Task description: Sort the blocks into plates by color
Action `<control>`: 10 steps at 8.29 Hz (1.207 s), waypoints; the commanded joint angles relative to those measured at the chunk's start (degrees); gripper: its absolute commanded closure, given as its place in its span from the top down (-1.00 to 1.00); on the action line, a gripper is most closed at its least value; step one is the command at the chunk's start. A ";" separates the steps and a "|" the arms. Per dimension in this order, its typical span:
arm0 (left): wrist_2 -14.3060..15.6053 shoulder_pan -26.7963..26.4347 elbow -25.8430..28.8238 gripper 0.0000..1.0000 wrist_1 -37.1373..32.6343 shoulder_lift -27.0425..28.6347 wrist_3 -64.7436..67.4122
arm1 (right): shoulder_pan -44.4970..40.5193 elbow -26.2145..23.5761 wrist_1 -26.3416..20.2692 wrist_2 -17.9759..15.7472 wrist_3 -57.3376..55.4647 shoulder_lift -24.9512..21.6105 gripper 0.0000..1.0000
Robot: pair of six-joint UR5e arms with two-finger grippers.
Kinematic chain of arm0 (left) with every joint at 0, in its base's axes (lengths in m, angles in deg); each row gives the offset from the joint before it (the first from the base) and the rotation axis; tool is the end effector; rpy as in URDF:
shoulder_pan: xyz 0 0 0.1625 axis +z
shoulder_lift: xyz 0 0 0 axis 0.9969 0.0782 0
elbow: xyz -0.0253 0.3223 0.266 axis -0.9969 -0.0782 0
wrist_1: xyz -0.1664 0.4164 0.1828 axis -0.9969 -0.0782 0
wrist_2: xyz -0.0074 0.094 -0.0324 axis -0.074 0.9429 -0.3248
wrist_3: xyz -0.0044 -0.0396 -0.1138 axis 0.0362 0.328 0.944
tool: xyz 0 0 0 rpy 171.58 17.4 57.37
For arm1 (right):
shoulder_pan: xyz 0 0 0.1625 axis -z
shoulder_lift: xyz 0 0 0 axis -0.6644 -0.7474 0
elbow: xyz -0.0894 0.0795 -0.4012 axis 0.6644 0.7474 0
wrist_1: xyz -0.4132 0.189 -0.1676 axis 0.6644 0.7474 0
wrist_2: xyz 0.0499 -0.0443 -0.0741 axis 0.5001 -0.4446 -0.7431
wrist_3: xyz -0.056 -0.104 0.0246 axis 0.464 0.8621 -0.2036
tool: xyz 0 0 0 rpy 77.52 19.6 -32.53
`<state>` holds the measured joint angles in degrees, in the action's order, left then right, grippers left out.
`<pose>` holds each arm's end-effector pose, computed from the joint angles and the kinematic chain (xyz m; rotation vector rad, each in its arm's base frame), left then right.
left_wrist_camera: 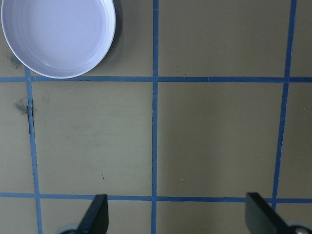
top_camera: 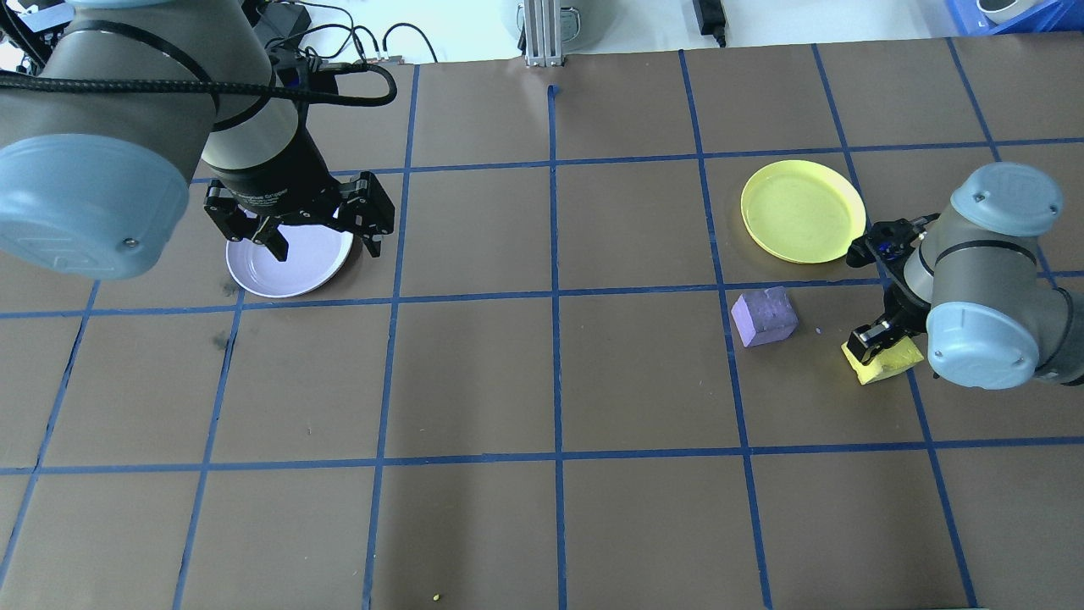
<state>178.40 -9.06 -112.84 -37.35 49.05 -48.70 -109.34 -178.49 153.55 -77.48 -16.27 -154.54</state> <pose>-0.1729 -0.5398 0.4194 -0.0402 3.1071 0.0029 -0.0720 -0.4979 0.1224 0.5943 -3.0284 -0.1310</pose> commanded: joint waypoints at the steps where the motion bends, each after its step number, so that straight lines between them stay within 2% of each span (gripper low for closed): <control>1: -0.01 0.09 0.00 1.00 0.11 0.02 0.00 | -0.50 10.03 -10.25 1.06 -4.21 -0.42 -0.21; 2: -0.01 0.00 0.00 1.00 0.11 0.02 0.00 | -1.02 15.39 -12.22 3.67 -4.40 1.40 -0.23; 3: -0.01 0.09 0.00 1.00 0.11 -0.07 0.00 | -2.16 20.93 -12.15 7.18 -4.41 5.69 -0.23; 5: -0.01 0.09 0.00 1.00 0.11 -0.07 0.00 | -8.38 31.83 -10.66 6.34 -4.32 15.53 -0.23; 6: 0.08 0.09 0.00 1.00 0.11 -0.07 0.00 | -9.20 34.67 -9.61 6.25 -4.23 19.84 -0.22; 7: 0.08 0.09 0.00 1.00 0.03 -0.07 0.00 | -9.20 34.87 -7.25 6.16 -4.23 21.71 -0.10; 8: 0.08 0.35 0.00 1.00 0.03 -0.07 0.00 | -9.20 34.87 -7.14 6.16 -4.23 21.99 0.52; 9: 0.08 0.96 0.00 1.00 0.03 -0.07 0.00 | -9.20 34.79 -7.49 6.51 -4.14 21.64 1.00; 10: 0.17 0.97 0.00 1.00 -0.06 -0.16 0.00 | -9.20 34.78 -8.01 6.34 -4.32 21.38 1.00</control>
<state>178.49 -8.47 -112.83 -37.32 48.97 -48.70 -118.46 -143.88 145.93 -71.15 -20.47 -133.20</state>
